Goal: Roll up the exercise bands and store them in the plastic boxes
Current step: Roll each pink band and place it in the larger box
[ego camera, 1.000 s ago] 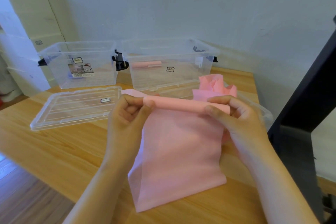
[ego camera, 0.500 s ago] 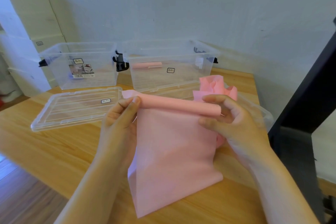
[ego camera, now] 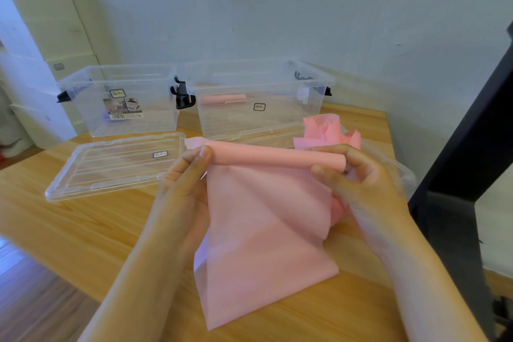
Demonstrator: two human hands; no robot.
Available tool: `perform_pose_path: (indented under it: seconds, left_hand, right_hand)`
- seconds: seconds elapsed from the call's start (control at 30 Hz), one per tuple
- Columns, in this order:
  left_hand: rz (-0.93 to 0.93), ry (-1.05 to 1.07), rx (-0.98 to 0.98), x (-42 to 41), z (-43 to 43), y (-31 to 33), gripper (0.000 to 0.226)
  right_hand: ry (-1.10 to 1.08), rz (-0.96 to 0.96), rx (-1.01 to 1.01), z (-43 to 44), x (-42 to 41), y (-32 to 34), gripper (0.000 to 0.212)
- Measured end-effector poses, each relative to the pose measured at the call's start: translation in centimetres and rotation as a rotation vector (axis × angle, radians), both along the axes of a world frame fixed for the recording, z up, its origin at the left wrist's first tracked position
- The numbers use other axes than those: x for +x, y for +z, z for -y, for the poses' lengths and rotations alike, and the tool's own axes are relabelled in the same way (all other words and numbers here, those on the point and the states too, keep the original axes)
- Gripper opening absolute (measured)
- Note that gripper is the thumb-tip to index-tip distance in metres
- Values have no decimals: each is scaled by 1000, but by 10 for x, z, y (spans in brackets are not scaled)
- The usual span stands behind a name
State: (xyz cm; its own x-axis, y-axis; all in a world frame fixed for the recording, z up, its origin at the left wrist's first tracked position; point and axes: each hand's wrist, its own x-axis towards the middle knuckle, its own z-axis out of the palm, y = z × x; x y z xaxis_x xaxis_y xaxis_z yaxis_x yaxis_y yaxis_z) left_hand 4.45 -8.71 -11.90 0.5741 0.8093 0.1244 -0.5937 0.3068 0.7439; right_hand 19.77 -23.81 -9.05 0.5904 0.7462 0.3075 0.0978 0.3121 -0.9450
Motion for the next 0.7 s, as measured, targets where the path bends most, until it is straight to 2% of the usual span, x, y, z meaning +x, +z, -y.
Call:
perform_pose_path:
  seconds: [0.07,0.13,0.2,0.27,0.4,0.57,0.7]
  left_hand:
    - [-7,2,10,0,0,0,59]
    - [-19,13,8,0,2,2,31]
    - [-43,34,36,0,5,4,17]
    - [-47,32,74,-1,3,4,22]
    - [-51,-74,79,-8,-5,5,64]
    - [-88,-229,215,-15,-8,9,57]
    - [-153,-246,227,-19,-9,12,56]
  right_hand:
    - [13,-21,12,1,-1,1,27]
    - [23,-39,18,2,-2,2,25]
    - [23,-36,9,1,-4,2,25]
    - [18,-40,1,1,-4,3,25]
    - [43,-96,18,2,-3,3,25]
    - [96,-136,-3,5,3,2,24]
    - [116,-147,-15,5,3,1,24]
